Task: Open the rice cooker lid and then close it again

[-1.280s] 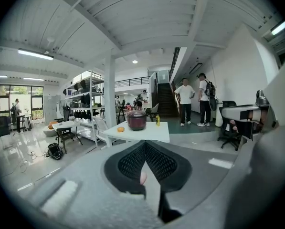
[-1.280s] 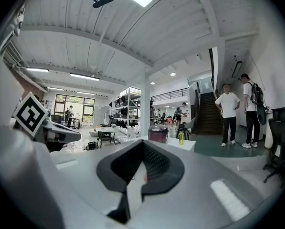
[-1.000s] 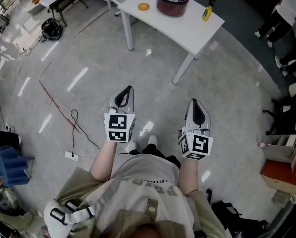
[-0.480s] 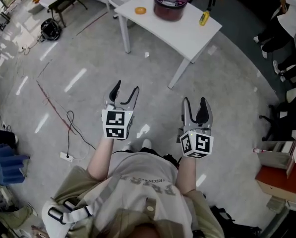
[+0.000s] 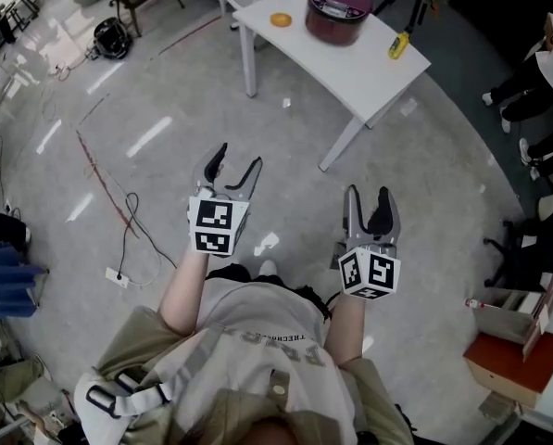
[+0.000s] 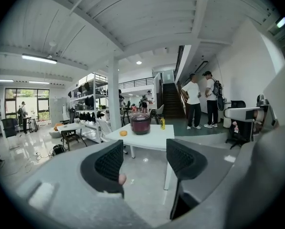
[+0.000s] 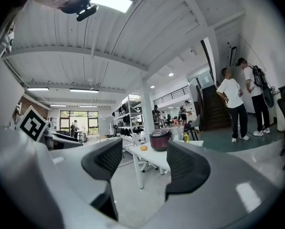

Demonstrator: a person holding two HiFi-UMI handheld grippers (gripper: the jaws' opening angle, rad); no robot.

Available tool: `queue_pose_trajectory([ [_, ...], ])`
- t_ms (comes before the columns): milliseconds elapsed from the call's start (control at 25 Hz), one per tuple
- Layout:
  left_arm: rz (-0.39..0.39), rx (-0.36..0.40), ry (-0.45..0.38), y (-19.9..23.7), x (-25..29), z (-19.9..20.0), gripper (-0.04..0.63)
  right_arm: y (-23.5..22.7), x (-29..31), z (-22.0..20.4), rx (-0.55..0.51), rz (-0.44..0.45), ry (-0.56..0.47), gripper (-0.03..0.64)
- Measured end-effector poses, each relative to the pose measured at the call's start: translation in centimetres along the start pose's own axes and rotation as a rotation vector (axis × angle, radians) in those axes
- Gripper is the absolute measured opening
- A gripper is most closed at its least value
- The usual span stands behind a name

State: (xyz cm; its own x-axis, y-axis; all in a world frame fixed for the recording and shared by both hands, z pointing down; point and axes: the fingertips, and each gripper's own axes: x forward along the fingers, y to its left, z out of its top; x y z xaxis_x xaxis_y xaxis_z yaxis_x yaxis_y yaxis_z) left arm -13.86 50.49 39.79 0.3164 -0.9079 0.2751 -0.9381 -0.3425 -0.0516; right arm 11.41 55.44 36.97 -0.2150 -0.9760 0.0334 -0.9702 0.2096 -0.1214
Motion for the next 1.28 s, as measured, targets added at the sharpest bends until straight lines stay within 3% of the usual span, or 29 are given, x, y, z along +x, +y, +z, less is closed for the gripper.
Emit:
queue_pose_trajectory([
  [320, 0.022, -0.011, 0.045, 1.5, 0.1, -1.6, 0.293, -0.1, 0.6, -1.3, 0.026, 0.008, 0.035, 0.27],
  [720, -0.038, -0.008, 0.088, 4.1, 4.8, -3.1, 0.291, -0.5, 4.0, -3.1, 0.053, -0.066, 0.075, 0.27],
  [1280, -0.135, 0.026, 0.009, 9.9, 11.9, 1.7, 0.291, 1.8, 11.4, -2.2, 0.054, -0.133, 0.046, 0.27],
])
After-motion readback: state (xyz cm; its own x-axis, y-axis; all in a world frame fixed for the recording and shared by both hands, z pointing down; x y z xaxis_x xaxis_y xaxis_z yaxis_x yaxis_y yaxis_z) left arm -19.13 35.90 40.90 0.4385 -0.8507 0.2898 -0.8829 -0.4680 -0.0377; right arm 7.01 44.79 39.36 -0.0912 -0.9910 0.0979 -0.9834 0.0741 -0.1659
